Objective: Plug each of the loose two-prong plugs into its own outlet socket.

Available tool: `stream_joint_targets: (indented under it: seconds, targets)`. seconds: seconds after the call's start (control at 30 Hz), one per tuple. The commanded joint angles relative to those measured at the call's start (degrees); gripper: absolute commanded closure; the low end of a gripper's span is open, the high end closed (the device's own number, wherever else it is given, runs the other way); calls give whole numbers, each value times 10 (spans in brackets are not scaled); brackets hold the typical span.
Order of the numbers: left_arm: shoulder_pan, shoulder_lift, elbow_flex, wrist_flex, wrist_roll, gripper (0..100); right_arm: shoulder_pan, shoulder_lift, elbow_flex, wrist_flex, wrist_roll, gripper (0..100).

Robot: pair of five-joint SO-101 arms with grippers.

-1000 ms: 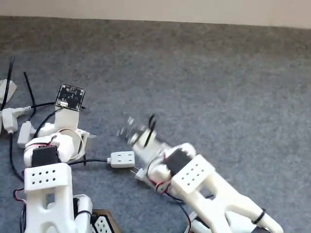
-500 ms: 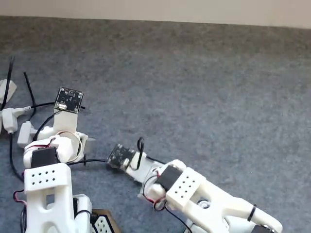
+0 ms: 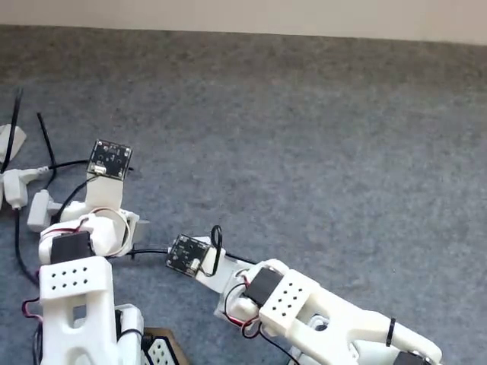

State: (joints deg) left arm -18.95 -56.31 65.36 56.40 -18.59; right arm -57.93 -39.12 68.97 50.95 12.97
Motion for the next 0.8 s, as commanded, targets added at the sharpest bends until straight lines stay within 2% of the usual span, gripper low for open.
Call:
stream_joint_targets:
  seconds: [0.0, 0.2, 0.37, 0.57, 0.77]
  targets:
    - [-7, -6, 4, -7, -4, 704, -6, 45, 9, -37, 25, 798]
    - [-7, -6, 4, -6, -11, 704, 0, 129, -16, -48, 25, 822]
    - [-27, -6, 4, -8, -30, 704, 57, 153, -54, -44, 25, 998]
    - [-70, -11, 0, -9, -36, 705, 134, 152, -144, 10, 10, 993]
    - [-73, -8, -32, -4, -57, 704, 121, 96, -212, 24, -42, 993]
